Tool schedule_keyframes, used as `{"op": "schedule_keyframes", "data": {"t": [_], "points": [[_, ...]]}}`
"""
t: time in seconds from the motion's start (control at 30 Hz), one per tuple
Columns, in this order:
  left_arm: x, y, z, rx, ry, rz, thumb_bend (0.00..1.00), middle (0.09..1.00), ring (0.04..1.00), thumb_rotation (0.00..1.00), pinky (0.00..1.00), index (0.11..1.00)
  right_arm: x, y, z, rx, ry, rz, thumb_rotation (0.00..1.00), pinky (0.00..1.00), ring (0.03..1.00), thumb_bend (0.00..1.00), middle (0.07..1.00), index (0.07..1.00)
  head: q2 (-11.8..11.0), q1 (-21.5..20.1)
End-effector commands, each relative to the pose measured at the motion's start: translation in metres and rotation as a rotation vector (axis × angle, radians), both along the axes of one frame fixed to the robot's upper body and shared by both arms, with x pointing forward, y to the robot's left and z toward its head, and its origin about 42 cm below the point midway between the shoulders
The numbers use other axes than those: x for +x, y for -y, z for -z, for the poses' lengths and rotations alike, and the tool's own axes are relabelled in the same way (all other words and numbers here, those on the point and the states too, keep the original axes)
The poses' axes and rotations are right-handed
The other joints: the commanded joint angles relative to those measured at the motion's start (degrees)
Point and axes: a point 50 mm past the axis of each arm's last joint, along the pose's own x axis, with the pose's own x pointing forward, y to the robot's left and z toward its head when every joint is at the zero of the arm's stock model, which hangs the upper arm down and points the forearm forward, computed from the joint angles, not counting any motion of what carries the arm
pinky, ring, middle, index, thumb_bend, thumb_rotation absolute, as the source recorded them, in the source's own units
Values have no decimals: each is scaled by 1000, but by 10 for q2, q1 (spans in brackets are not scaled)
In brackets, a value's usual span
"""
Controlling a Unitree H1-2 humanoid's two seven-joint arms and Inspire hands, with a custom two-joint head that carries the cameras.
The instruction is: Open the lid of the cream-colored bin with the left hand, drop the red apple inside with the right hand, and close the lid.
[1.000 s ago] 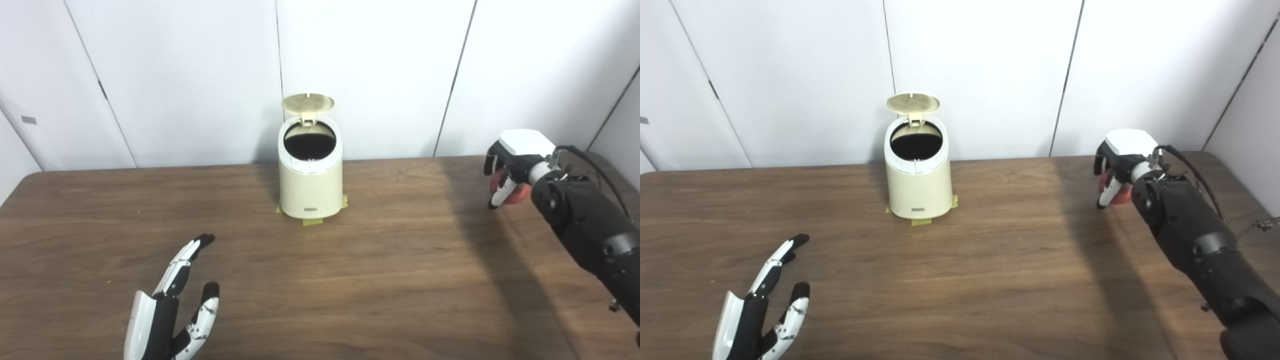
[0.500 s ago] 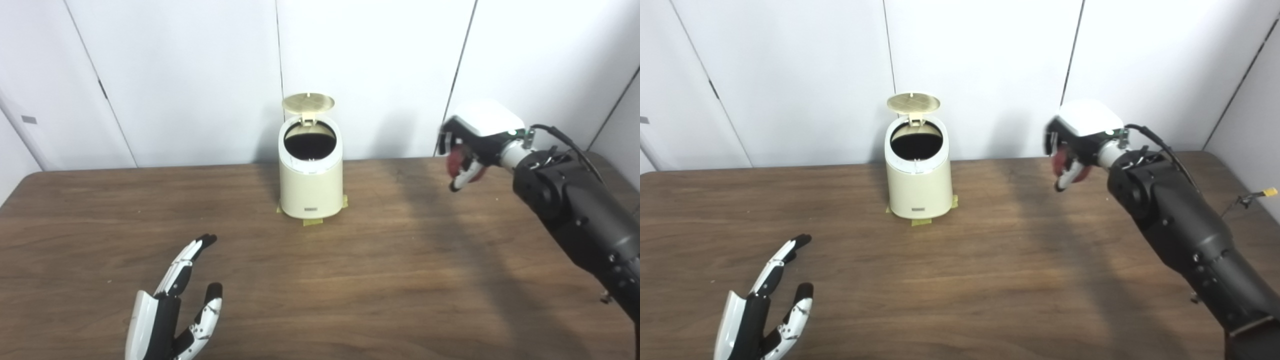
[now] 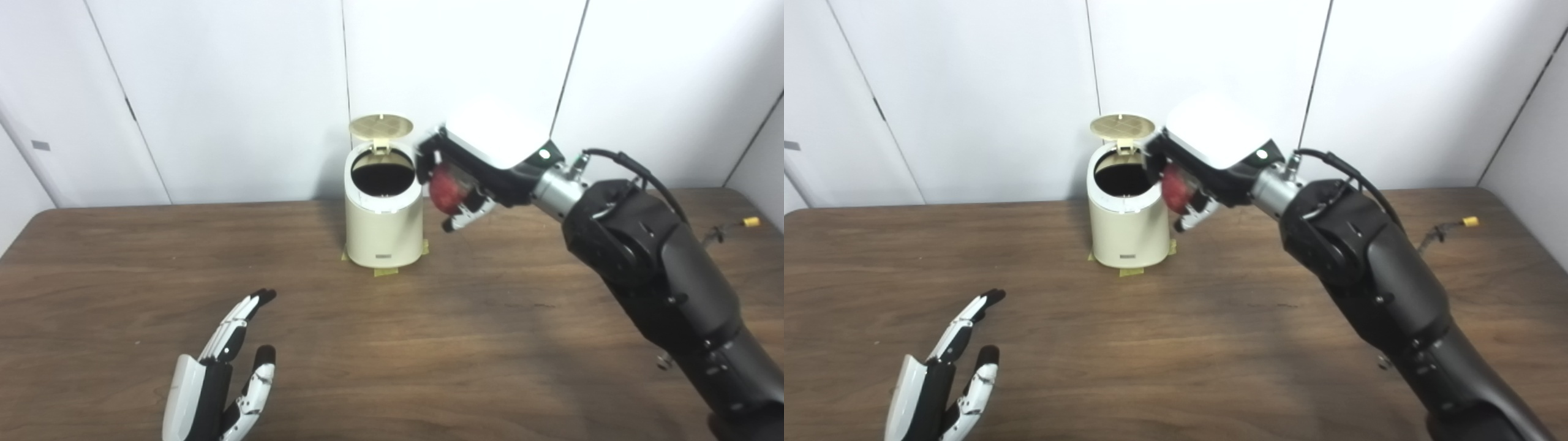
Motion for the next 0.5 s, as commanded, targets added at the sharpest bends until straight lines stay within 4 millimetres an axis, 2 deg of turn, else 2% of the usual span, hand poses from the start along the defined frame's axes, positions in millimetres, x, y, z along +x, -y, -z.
{"op": "schedule_keyframes", "data": {"t": [0.0, 0.17, 0.37, 0.47], "points": [[7, 16, -5, -48, 42, -12, 217, 916, 911, 806, 865, 897, 1, -8, -29, 43, 91, -46, 0, 398, 441, 511, 559, 450, 0, 1], [7, 19, -5, -57, 41, -17, 211, 914, 909, 752, 867, 892, 7, -30, -27, 47, 122, -92, 0, 307, 406, 509, 566, 467, 0, 4], [9, 22, -4, -44, 52, -15, 210, 910, 908, 787, 860, 887, 29, -50, -17, 31, 182, -135, 0, 320, 428, 510, 565, 452, 0, 9], [8, 23, -3, -46, 55, -15, 210, 908, 906, 781, 851, 882, 41, -54, -12, 31, 182, -148, 0, 323, 434, 509, 569, 448, 0, 12]]}}
